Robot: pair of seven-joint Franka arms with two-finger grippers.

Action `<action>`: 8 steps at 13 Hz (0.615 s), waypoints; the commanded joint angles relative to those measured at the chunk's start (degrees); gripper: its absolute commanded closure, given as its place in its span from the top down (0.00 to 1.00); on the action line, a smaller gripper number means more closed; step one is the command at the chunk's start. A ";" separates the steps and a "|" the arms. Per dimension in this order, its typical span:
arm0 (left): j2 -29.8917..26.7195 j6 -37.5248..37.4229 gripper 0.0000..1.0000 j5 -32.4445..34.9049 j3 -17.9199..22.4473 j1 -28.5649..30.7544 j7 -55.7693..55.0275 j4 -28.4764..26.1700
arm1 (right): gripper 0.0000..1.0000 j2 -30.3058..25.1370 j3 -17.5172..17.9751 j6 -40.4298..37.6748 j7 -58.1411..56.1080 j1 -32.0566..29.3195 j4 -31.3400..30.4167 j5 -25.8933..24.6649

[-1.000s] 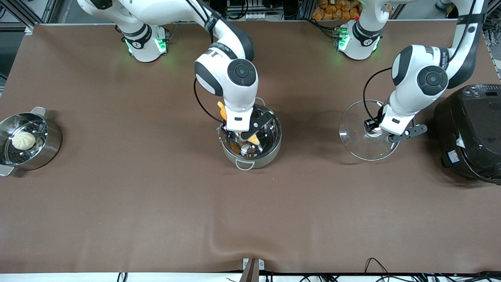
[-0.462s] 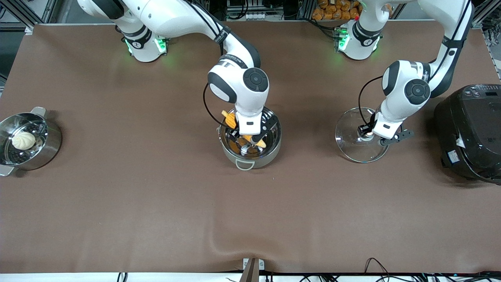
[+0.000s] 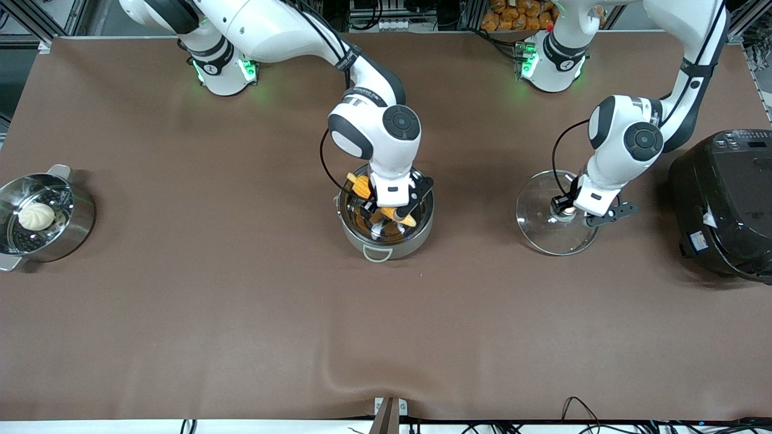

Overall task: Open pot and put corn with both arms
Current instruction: 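Set the lid down with the left gripper while the right gripper lowers the corn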

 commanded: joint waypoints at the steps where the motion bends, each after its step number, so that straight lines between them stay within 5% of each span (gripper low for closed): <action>1: 3.59 3.62 0.00 0.61 -0.32 -0.76 1.61 2.06 | 0.14 1.57 -0.46 -0.37 2.40 1.55 1.68 -2.20; 2: 4.74 5.20 0.00 1.48 -0.32 -0.77 1.61 2.06 | 0.24 1.58 -0.46 -0.37 2.40 1.55 1.59 -2.20; 4: 5.10 5.57 0.00 1.84 -0.32 -0.77 1.52 1.98 | 1.00 1.75 -0.46 -0.28 2.40 1.73 1.59 -2.20; 5: 4.93 5.57 0.00 1.84 -0.32 -0.77 1.44 1.97 | 1.00 1.75 -0.46 -0.28 2.40 1.73 1.67 -2.11; 6: 4.93 5.31 0.18 1.93 -0.32 -0.85 1.35 2.06 | 1.00 1.75 -0.46 -0.28 2.40 1.55 1.76 -2.11; 7: 4.67 5.22 0.99 1.93 -0.32 -0.85 1.43 2.06 | 1.00 1.75 -0.46 -0.37 2.49 1.47 1.85 -2.03; 8: 4.05 5.22 1.00 1.93 -0.40 -0.85 1.26 2.24 | 1.00 1.66 -0.46 -0.37 2.75 1.38 1.94 -1.94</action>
